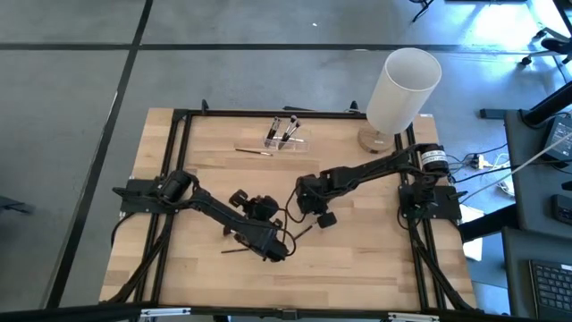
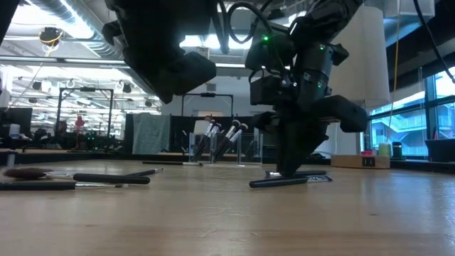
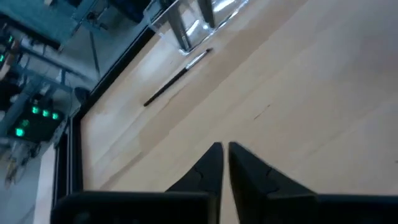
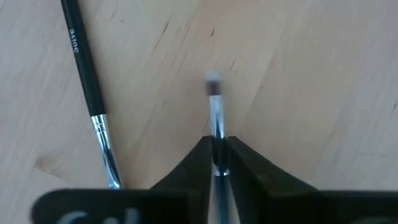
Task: Pick & Place Makeup Brushes
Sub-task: Put the eyeshadow brush into the transparent organizer
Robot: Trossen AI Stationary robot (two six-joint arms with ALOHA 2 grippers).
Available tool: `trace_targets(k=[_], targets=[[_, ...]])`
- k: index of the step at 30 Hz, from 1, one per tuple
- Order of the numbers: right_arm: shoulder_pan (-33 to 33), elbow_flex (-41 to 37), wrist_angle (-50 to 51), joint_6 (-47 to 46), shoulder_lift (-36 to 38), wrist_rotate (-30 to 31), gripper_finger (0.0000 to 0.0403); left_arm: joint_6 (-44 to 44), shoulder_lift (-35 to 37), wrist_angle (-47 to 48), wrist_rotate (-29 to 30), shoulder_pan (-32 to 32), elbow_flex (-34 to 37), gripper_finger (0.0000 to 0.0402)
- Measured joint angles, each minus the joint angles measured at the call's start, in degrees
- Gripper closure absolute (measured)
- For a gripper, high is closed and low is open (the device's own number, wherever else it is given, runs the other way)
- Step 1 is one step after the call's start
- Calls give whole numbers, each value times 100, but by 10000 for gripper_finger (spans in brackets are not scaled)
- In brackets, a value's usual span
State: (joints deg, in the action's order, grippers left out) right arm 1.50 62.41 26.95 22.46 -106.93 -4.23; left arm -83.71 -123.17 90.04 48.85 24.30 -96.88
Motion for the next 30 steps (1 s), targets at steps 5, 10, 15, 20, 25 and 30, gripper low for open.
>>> trace_targets(k=[5, 10, 15, 20, 25, 30], targets=[[-30, 29, 34, -83, -3, -10, 388, 641, 106, 0, -143, -350, -2, 382], [-84, 27, -11, -825, -8, 2, 374, 958, 167, 0, -217, -648, -2, 382], [-264, -34, -80, -1379, 183, -303, 361, 880, 170, -7, -208, -701, 218, 382], [-834, -330, -312, -1662, 935, -460, 378, 213, 250, -10, -456, -555, 936, 382], [-1467, -765, -1004, -1797, 1847, -470, 380, -369, 241, -343, -993, -387, 1655, 382], [-1942, -1047, -2880, -1808, 2490, -262, 369, -556, 240, -1024, -1002, -277, 2058, 382]])
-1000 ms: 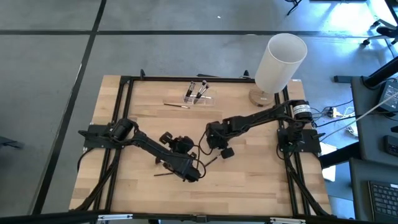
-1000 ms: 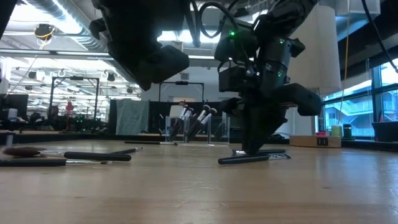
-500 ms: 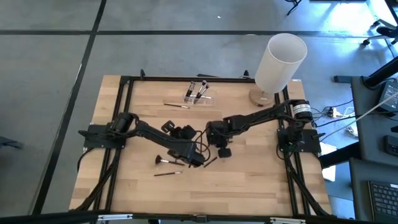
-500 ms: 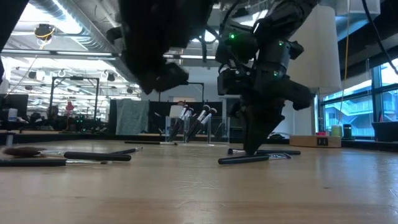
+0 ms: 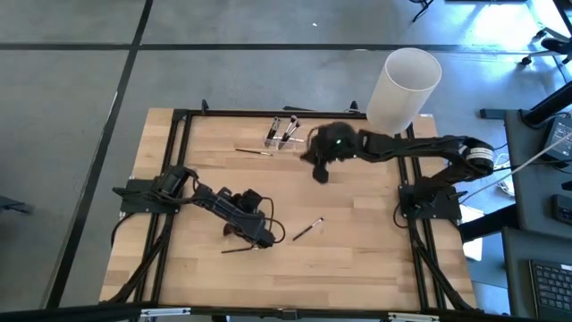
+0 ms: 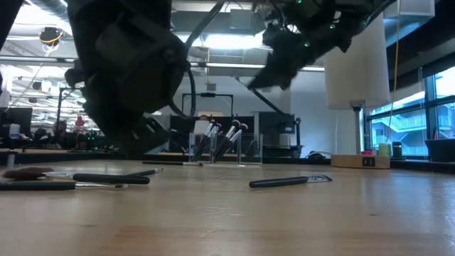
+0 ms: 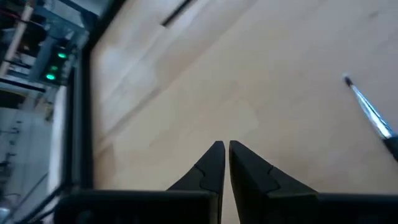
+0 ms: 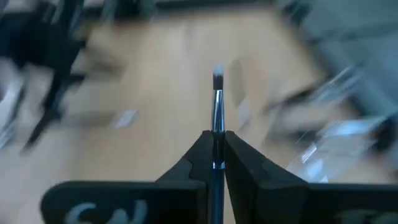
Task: Pick & Place Makeup Brushes
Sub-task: Put the eyeshadow brush into the transparent organizer
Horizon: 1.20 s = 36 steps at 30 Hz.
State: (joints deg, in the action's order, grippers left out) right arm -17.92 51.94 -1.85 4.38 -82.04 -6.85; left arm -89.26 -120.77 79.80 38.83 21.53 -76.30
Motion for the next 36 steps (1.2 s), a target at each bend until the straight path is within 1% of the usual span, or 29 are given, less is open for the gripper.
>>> trace_targets(k=[5, 10, 15, 17, 19, 21, 26, 32, 36], targets=[[-320, -102, -1975, -29, 4, 322, 375, 38, 0, -213, 48, -1, 41, 382], [-503, -488, -3800, -218, -320, 645, 373, 42, 0, -212, 53, 57, 41, 382], [-559, -1224, -6367, -876, -816, 1448, 374, -149, 0, -217, 180, 97, 41, 382], [-557, -1483, -7086, -865, -1092, 1844, 376, -150, 0, -239, 195, 95, 41, 382], [-558, -1645, -7599, -870, -1334, 2118, 376, -150, 0, -274, 201, 95, 41, 382], [-610, -1669, -7845, -881, -1567, 2206, 373, -150, 0, -348, 225, 92, 41, 382], [-644, -1541, -7822, -989, -2055, 2218, 368, -151, 0, -377, 392, 72, 41, 382], [-666, -1527, -7801, -975, -2362, 2232, 376, -152, 0, -382, 411, 45, 41, 382], [-672, -1525, -7760, -1002, -2478, 2230, 369, -154, 0, -427, 474, 45, 41, 382]])
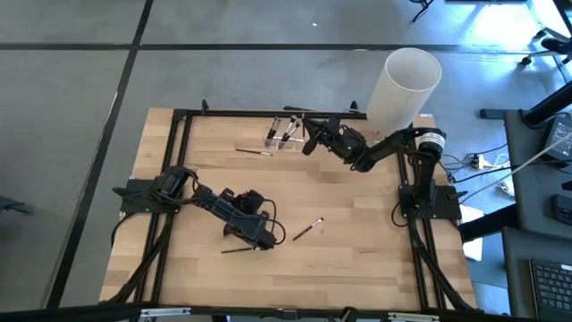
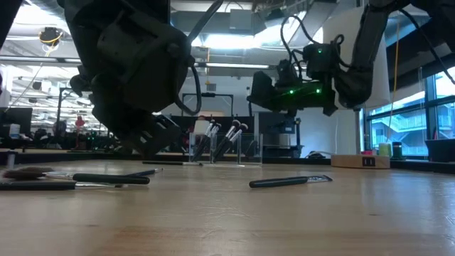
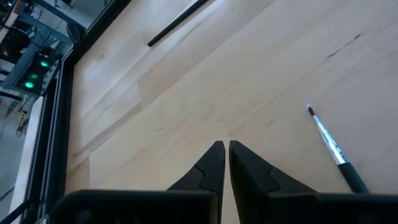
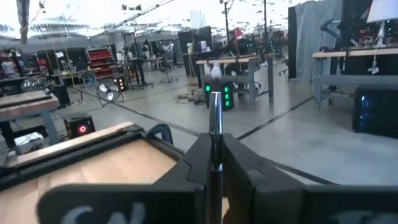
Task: Pick & Place Makeup Brushes
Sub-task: Put the eyeshadow brush into the transparent organizer
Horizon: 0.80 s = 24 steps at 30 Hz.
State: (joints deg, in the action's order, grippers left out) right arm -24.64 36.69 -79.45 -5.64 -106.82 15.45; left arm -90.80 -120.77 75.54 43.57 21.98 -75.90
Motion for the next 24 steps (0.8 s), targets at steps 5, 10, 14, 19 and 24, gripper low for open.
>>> trace_targets(k=[5, 10, 14, 19, 24], targets=[[-32, 2, 194, -27, -1, 3, 343, 0, 0, -58, 46, 0, 0, 382], [-40, 2, 222, -36, -1, 6, 315, 0, 0, -58, 46, 0, 0, 382], [-38, 2, 222, -152, 7, -1, 301, 0, -2, -58, 44, 0, 0, 382], [-38, -50, 649, -142, 443, -146, 298, 2, -2, -58, 39, 14, 0, 382], [-40, -55, 2381, -30, 1437, -1237, 306, -3, -2, -185, 43, 79, 0, 382]])
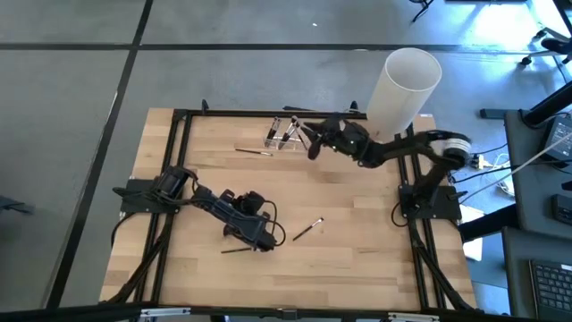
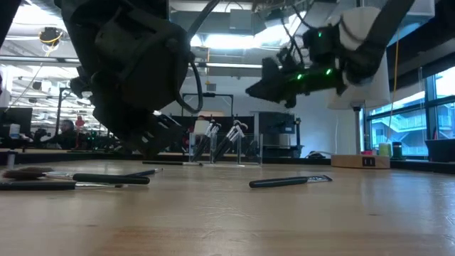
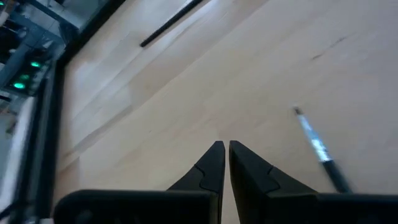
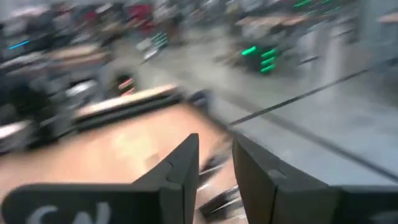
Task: Pick & Place Makeup Brushes
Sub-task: Put the eyeshadow brush into the transparent organizer
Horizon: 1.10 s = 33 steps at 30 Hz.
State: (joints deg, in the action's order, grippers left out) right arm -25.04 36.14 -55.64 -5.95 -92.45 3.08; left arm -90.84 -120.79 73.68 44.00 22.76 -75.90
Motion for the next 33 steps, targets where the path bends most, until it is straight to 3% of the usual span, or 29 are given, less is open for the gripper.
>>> trace_targets(k=[4, 6, 8, 12, 14, 18, 23, 33], targets=[[0, 78, 2172, 75, 1029, -1655, 316, 406, 0, -843, 298, 10, 0, 382], [9, 212, 3464, 188, 1487, -2301, 320, 1124, 0, -1586, 344, -22, 0, 382], [113, 325, 4523, 259, 1895, -2562, 325, 2129, 0, -2442, 204, -103, 0, 382], [466, 361, 5961, 316, 2590, -2265, 334, 3918, 0, -4231, -347, -328, 0, 382], [663, 362, 6335, 310, 2921, -1896, 339, 4412, -2, -4996, -532, -443, 0, 382], [1065, 365, 6735, 289, 3496, -844, 345, 5130, 0, -5648, -807, -650, -37, 380], [1381, 367, 6772, 184, 3975, 45, 347, 5613, 7, -5991, -1757, -959, -234, 352], [1394, 367, 7121, 351, 4541, 105, 347, 5839, -42, -6792, -3406, -1345, -239, 268]])
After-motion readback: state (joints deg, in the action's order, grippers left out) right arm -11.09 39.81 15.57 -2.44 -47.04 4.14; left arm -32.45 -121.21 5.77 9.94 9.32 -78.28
